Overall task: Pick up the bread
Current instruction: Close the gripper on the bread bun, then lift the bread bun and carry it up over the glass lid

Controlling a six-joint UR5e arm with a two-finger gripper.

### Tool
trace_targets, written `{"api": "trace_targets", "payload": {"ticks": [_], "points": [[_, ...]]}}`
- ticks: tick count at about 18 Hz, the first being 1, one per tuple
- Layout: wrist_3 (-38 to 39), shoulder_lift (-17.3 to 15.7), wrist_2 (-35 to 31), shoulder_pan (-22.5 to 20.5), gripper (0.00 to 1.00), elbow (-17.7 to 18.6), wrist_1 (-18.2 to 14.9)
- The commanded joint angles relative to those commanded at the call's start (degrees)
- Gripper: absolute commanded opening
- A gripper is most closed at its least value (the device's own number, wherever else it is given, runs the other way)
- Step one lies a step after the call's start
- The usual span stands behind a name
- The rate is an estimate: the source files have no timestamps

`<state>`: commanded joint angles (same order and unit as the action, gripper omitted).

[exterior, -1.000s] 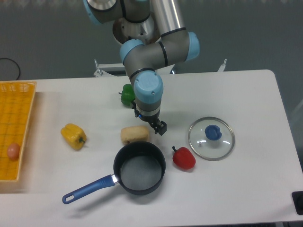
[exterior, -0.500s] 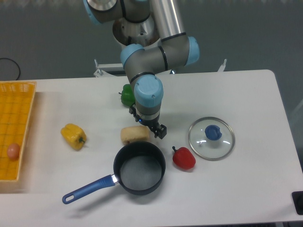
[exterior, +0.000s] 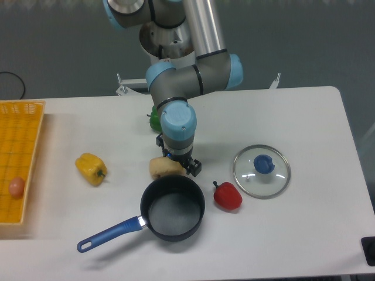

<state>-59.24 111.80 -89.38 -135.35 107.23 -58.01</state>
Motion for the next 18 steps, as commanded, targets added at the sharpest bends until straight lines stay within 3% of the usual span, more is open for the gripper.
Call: {"api": "trace_targets", "payload": {"ticks": [2, 6, 10, 13, 18], "points": [[-0.09, 0.0, 0.0, 0.09, 0.86, 0.09, 0.0], [-0.26, -0.09, 0.0, 0.09, 0.48, 0.09, -0.09], [-0.62, -0.17, -0.09, 0.09, 0.21, 0.09, -0.17], [-1.4, -0.44, -0.18, 0.0, 0.14, 0.0, -0.26], [-4.48, -1.14, -0.35, -0.44, 0.14, 0.0, -0.53]]}}
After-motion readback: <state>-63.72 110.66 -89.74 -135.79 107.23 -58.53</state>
